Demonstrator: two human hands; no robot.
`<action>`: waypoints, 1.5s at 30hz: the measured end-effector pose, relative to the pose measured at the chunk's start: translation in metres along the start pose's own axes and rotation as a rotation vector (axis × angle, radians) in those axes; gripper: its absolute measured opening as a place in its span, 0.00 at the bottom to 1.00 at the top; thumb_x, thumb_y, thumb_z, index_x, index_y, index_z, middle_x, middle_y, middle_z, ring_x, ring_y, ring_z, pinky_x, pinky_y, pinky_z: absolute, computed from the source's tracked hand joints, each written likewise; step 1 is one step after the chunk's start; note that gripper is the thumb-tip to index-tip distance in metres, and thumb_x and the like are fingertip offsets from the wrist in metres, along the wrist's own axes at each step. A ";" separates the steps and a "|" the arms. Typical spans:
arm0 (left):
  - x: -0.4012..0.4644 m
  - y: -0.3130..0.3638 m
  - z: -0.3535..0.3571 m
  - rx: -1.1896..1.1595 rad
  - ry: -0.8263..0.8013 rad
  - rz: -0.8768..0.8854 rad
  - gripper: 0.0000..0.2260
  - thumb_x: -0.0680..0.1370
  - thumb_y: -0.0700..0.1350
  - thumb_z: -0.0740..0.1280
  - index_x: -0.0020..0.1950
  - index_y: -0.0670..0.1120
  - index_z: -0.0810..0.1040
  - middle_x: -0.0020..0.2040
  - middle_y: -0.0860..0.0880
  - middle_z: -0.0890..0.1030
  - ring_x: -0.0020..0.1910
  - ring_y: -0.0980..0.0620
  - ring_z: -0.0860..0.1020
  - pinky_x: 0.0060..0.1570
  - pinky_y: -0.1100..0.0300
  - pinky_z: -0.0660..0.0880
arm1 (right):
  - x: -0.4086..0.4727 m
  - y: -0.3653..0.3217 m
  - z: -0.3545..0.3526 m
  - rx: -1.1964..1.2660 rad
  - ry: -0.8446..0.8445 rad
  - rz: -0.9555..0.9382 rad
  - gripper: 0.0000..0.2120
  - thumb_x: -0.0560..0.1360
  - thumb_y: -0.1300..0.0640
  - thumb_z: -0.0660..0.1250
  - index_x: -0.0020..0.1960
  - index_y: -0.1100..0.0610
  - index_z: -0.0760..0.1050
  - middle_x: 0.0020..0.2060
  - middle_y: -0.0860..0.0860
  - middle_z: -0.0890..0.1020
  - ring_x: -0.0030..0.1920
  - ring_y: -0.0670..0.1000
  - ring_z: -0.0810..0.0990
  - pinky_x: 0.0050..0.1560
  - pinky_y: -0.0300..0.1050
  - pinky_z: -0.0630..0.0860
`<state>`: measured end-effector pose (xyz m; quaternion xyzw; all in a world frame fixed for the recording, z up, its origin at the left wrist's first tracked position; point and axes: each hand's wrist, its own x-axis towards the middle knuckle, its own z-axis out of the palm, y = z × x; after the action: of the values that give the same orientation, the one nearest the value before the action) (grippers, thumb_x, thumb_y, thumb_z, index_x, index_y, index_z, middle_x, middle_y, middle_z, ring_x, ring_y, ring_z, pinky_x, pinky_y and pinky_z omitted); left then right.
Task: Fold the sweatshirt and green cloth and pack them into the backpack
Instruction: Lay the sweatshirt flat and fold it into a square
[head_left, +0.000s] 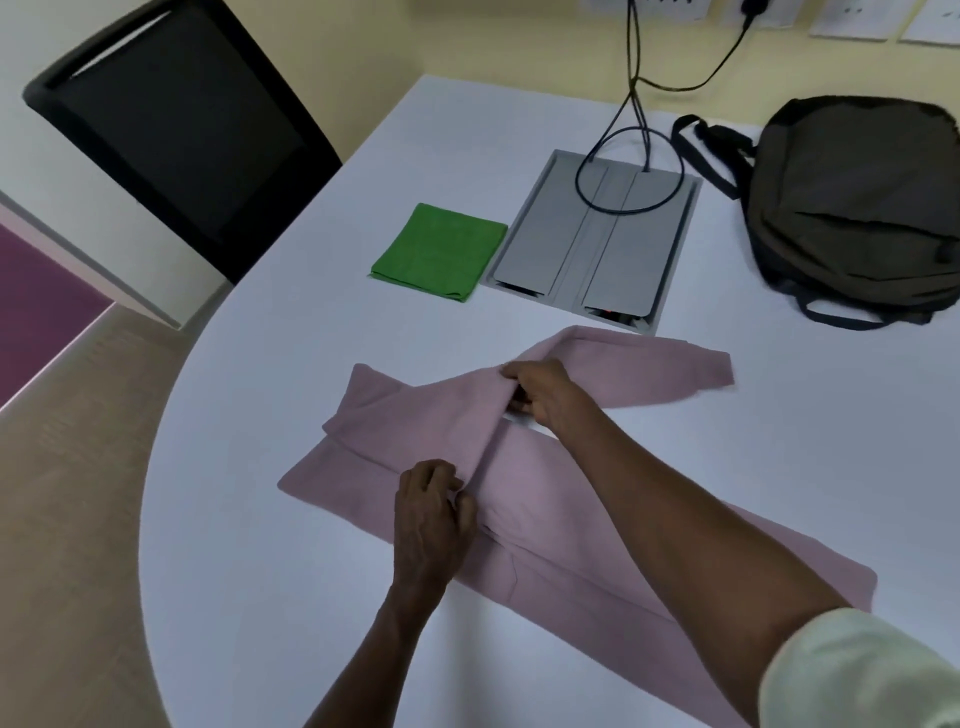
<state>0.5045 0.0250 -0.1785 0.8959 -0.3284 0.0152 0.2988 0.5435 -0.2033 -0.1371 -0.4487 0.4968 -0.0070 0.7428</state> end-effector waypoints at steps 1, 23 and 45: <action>0.001 -0.002 -0.003 -0.005 -0.001 0.010 0.04 0.70 0.41 0.68 0.43 0.43 0.78 0.47 0.48 0.80 0.47 0.49 0.75 0.47 0.60 0.69 | -0.002 -0.001 0.002 0.036 -0.006 -0.005 0.15 0.73 0.67 0.71 0.58 0.65 0.73 0.44 0.60 0.79 0.38 0.55 0.80 0.26 0.43 0.77; 0.062 -0.049 -0.089 -0.155 -0.380 -0.500 0.07 0.78 0.40 0.63 0.55 0.42 0.74 0.48 0.47 0.78 0.51 0.41 0.78 0.45 0.53 0.76 | -0.169 0.191 0.045 -0.855 -0.577 -0.286 0.08 0.76 0.56 0.66 0.54 0.55 0.74 0.38 0.47 0.77 0.36 0.46 0.74 0.36 0.37 0.71; 0.082 -0.043 -0.009 0.272 -0.683 -0.155 0.25 0.84 0.59 0.45 0.81 0.56 0.49 0.82 0.48 0.49 0.80 0.38 0.48 0.73 0.34 0.50 | -0.030 0.138 0.002 -1.684 -0.096 -0.699 0.34 0.77 0.31 0.45 0.79 0.39 0.42 0.79 0.52 0.35 0.77 0.64 0.32 0.67 0.78 0.36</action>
<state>0.5962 0.0080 -0.1751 0.9030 -0.3356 -0.2635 0.0504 0.4701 -0.1059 -0.2077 -0.9673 0.1419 0.1519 0.1452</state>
